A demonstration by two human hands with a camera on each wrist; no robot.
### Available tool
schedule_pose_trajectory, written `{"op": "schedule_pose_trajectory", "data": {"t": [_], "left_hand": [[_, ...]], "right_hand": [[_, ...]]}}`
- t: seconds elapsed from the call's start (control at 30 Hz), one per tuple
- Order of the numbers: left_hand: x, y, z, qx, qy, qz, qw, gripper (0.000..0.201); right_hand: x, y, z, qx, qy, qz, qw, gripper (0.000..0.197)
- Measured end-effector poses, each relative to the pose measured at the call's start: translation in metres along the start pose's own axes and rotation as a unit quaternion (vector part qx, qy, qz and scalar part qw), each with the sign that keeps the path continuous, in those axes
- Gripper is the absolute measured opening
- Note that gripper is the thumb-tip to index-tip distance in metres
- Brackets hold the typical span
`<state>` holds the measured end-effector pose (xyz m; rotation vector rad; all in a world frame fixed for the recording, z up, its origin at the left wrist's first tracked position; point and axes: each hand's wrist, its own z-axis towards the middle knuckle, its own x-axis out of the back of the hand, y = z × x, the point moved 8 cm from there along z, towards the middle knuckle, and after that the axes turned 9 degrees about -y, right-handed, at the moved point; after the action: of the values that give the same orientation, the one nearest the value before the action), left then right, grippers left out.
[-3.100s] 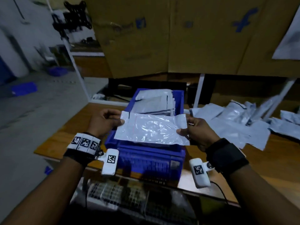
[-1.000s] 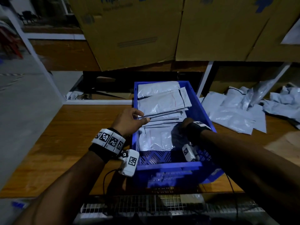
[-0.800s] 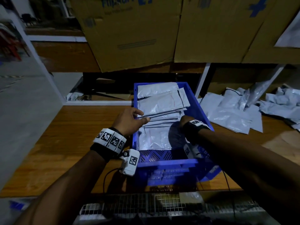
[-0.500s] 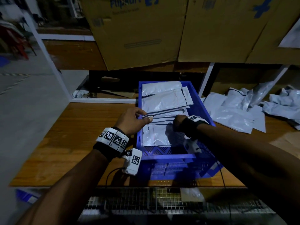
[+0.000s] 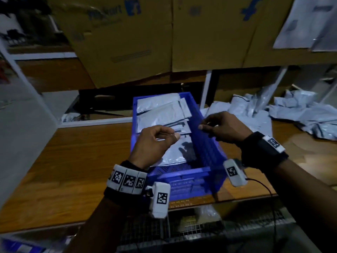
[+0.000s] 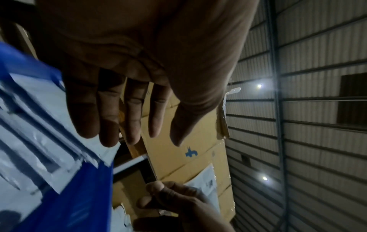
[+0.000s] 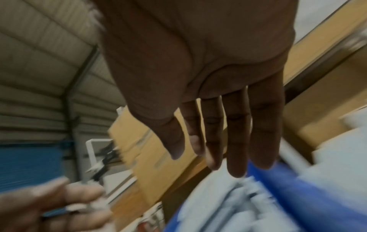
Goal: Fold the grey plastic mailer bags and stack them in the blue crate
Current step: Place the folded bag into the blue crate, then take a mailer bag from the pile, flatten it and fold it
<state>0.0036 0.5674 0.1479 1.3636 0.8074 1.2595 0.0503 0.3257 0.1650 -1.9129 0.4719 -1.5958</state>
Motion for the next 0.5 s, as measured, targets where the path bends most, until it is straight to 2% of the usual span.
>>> {"op": "schedule_pose_trajectory", "data": {"t": [0.23,0.4,0.5], "left_hand": [[-0.173,0.018,0.039,0.006,-0.046,-0.072,0.996,0.014],[-0.314,-0.010,0.070,0.102,-0.077,-0.133,0.983,0.044],[-0.369,-0.031,0.087,0.149,-0.073,-0.139,0.976,0.035]], "right_hand": [[0.059,0.162,-0.068,-0.065,0.030,0.058,0.996,0.020],[0.100,0.297,-0.112,-0.116,0.023,0.169,0.979,0.023],[0.122,0.356,-0.118,-0.134,0.025,0.226,0.965,0.025]]}}
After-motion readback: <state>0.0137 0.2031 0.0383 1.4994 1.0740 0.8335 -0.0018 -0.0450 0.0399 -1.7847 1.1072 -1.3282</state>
